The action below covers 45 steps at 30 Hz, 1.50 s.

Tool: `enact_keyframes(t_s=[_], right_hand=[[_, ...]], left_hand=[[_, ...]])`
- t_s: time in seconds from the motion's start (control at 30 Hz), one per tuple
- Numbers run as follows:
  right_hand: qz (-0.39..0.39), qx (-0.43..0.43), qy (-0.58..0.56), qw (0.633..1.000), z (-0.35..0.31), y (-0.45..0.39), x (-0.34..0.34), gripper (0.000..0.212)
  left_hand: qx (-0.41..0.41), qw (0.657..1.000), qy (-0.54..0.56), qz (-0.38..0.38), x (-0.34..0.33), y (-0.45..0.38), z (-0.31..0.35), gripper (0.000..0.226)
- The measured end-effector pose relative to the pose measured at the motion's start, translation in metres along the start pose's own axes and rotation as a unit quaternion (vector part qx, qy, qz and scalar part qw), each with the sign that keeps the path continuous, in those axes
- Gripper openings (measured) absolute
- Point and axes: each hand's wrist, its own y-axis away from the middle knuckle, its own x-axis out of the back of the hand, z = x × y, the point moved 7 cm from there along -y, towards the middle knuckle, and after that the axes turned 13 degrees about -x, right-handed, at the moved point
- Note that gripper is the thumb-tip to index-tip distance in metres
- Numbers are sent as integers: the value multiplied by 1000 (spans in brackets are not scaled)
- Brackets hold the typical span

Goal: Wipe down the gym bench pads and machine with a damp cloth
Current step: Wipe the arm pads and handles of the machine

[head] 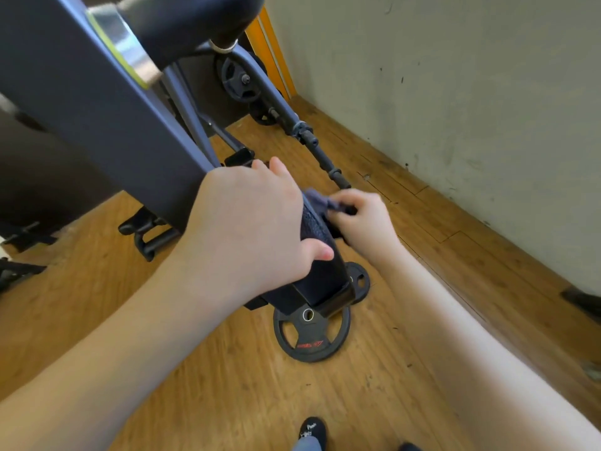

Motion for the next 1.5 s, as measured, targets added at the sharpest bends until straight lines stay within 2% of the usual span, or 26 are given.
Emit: enact_keyframes(t_s=[0.03, 0.1, 0.17, 0.2, 0.3, 0.4, 0.43, 0.5, 0.57, 0.67, 0.7, 0.77, 0.83, 0.9, 0.93, 1.0, 1.07, 1.13, 1.2, 1.3, 1.37, 1.5], right_hand=[[9, 32, -34, 999, -18, -3, 4, 14], [29, 95, -113, 989, -55, -11, 16, 14], [19, 169, -83, 982, -76, -2, 4, 14], [21, 176, -58, 982, -64, -1, -5, 15], [19, 88, -7, 996, -1, 0, -23, 22], [-45, -57, 45, 996, 39, -3, -30, 17], [-63, -74, 39, 995, 35, -6, -26, 13], [-87, -83, -46, 992, 13, -8, -11, 16], [-105, -60, -132, 984, -9, -10, -2, 23], [-64, 52, -53, 995, -24, -1, -8, 18], [-39, 62, -35, 997, -18, 2, -12, 17], [-19, 38, -4, 999, 8, 4, -21, 18], [-38, -5, 59, 998, 30, 4, -28, 19], [-42, -11, 112, 993, 30, 0, -26, 18], [-33, 4, 100, 994, 21, -1, -20, 19], [-6, 40, -17, 999, -10, 1, -1, 28], [2, 84, -123, 989, -35, 4, 10, 37], [-16, 139, -95, 986, -43, 9, 0, 35], [-20, 119, -58, 991, -15, 8, -17, 28], [27, 57, -14, 998, 30, 12, -26, 27], [86, 96, -39, 991, 23, 18, -15, 28], [134, 281, -117, 943, -41, 33, 11, 28]], left_hand=[[-4, 1000, 14, 6, -3, -2, 2, 111], [-33, 997, -15, 70, 6, -3, 10, 112], [-46, 996, -23, 75, 4, -2, 13, 113], [-45, 996, -10, 71, 1, -2, 12, 113], [-35, 999, -6, 40, -1, -3, 7, 115], [-31, 999, 21, 30, -4, -5, 6, 114], [-34, 999, 20, 27, -4, -5, 5, 114], [-38, 999, 19, 24, -2, -5, 5, 115], [-41, 999, 19, 16, -2, -4, 5, 114], [-44, 999, 25, 16, -3, -3, 4, 114], [-43, 999, 27, 11, -4, -2, 3, 114], [-37, 999, 33, -3, -7, -2, 1, 113], [-35, 999, 31, -10, -11, -3, 0, 110], [-32, 999, 28, -8, -15, -4, -2, 108], [-31, 999, 28, -5, -16, -4, -2, 107], [-29, 999, 29, -2, -19, -4, -2, 105], [-29, 999, 39, 2, -22, -4, -1, 104], [-27, 999, 47, 6, -24, -3, -2, 103], [-24, 998, 49, 4, -26, -3, -2, 103], [-20, 999, 44, -3, -29, -5, -4, 102], [-17, 999, 52, -2, -31, -7, -5, 102], [-25, 997, 65, 26, -30, -6, -6, 102]])
